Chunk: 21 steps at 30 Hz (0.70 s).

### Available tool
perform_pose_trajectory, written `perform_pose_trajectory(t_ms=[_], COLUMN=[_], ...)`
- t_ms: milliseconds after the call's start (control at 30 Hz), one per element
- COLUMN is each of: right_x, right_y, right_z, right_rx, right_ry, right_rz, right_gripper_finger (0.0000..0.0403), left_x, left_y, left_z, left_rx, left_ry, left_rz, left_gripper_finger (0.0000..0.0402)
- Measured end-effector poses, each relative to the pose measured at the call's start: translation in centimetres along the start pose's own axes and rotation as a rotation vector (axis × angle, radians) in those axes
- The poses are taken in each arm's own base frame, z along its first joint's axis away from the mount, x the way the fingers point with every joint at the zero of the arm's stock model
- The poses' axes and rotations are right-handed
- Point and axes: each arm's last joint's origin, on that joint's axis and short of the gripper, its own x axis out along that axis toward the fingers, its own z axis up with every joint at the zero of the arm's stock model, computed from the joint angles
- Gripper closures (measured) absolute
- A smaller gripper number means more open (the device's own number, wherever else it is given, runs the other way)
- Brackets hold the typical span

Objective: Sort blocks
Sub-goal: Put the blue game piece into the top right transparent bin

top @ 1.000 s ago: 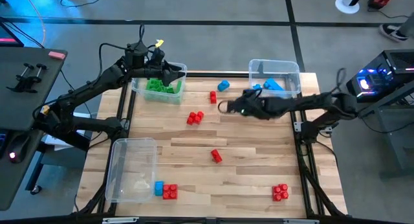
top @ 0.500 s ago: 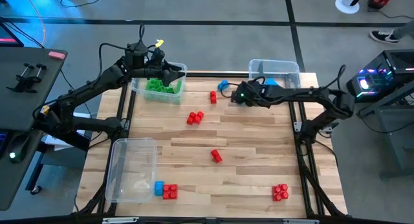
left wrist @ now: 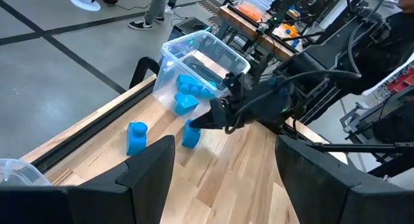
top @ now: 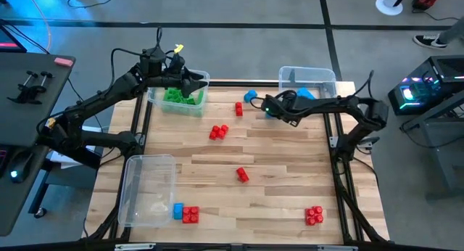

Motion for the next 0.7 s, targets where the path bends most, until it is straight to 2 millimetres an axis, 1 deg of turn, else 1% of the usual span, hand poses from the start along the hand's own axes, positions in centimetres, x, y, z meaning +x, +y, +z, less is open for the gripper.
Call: perform_pose_trajectory(t_ms=[167, 300, 500, 633, 700], right_x=[0.3, 0.2, -1.0, -2.0, -2.4], right_y=[0.0, 0.1, 0.8, 1.7, 1.9], right_z=[0.0, -0.3, -1.2, -1.0, -0.9], right_rx=[0.074, 0.101, 0.067, 0.022, -0.005], right_ry=[-0.037, -0.003, 0.057, 0.049, 0.047], right_rz=[-0.004, 0.004, -0.011, 0.010, 0.001], right_gripper_finger=[0.0185, 0.0185, 0.0186, 0.0186, 0.0186], left_x=[0.0, 0.0, 0.0, 0.0, 0.0], left_y=[-0.1, -0.2, -0.3, -0.3, -0.3], left_z=[0.0, -0.1, -0.1, -0.1, -0.1], left_rx=[0.003, 0.034, 0.043, 0.045, 0.045], left_ry=[0.005, 0.020, 0.026, 0.026, 0.026], left_rz=[-0.018, -0.067, -0.091, -0.092, -0.092], left_gripper_finger=[0.0149, 0.0149, 0.0149, 0.0149, 0.0149])
